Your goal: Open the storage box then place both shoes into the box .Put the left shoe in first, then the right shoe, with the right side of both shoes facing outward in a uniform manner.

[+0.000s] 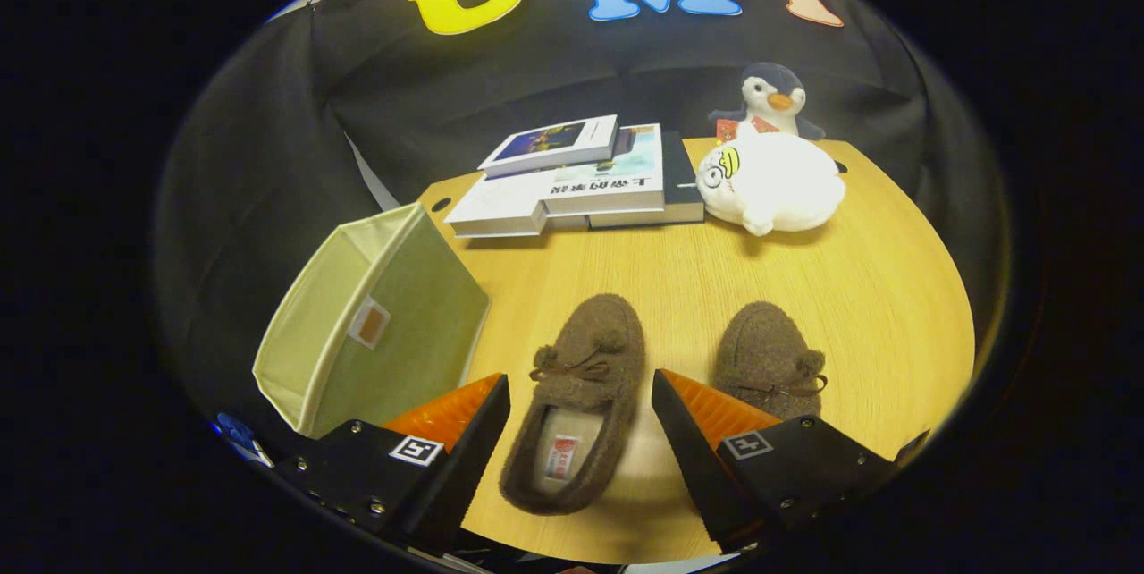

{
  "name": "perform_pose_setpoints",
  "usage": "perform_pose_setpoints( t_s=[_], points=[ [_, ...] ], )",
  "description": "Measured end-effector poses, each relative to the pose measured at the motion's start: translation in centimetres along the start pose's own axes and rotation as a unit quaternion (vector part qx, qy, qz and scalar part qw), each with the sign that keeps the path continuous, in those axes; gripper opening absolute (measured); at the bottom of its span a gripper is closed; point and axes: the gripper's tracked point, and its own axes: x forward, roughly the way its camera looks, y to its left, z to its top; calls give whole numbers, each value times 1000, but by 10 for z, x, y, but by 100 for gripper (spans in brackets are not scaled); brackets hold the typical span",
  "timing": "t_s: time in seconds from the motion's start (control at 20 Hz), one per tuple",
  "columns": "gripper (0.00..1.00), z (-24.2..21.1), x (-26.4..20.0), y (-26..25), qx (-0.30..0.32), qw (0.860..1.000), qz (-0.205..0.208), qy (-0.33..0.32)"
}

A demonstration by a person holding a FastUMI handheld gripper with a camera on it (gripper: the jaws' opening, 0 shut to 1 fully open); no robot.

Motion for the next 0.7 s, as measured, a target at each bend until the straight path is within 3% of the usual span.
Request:
perform_pose_setpoints(
  t_s=[0.5, 0.6, 0.7],
  points=[
    [97, -49, 34, -19, -27, 996, -31, 79],
    [93, -50, 40, -17, -21, 996, -29, 84],
    [83, -49, 45, -16, -7, 996, -29, 85]
  ],
)
